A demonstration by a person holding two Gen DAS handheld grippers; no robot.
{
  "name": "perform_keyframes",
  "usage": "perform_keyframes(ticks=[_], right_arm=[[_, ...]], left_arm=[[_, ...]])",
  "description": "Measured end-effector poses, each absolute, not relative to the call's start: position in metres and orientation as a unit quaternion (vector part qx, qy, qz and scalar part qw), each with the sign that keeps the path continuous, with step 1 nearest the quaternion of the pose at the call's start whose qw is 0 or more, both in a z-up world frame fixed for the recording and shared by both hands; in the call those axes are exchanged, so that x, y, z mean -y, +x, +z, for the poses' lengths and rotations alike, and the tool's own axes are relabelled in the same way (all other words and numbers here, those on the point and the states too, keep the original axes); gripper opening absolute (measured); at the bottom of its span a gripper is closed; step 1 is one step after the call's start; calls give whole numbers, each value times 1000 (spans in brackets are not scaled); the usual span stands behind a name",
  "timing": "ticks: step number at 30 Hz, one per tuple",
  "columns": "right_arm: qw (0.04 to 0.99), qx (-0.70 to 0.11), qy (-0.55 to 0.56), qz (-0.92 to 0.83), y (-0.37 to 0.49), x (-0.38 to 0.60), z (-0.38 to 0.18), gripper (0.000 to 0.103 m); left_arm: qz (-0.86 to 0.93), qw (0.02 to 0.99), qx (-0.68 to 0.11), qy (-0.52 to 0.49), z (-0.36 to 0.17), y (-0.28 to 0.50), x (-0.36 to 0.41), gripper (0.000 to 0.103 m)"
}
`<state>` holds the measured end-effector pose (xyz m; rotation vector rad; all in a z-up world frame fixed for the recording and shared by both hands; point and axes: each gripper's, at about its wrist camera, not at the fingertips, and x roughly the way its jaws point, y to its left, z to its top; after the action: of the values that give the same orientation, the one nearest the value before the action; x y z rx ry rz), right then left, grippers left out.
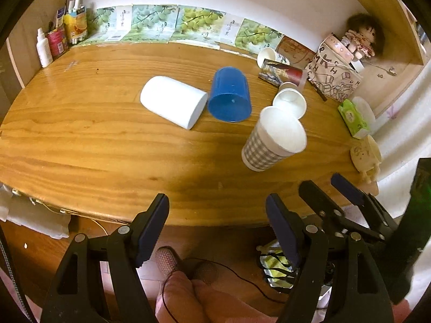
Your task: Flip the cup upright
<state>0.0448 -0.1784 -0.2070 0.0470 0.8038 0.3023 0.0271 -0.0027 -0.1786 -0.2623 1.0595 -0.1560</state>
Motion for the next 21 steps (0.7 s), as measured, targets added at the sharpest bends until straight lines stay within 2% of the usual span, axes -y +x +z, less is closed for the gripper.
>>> perform_keyframes(ticks=[9,13,21], right_arm=[[878,-455,60,135,22,206,-148,82],[877,-454,76,135,6,223,-115,82],[898,-410,92,128,-34,241,-66,83]], left_arm=[[-61,885,-454,-91,-121,-2,25,78],[-42,904,-420,-66,-96,-17,34,78],[-4,935,-353,-35,-55,-42,46,89]])
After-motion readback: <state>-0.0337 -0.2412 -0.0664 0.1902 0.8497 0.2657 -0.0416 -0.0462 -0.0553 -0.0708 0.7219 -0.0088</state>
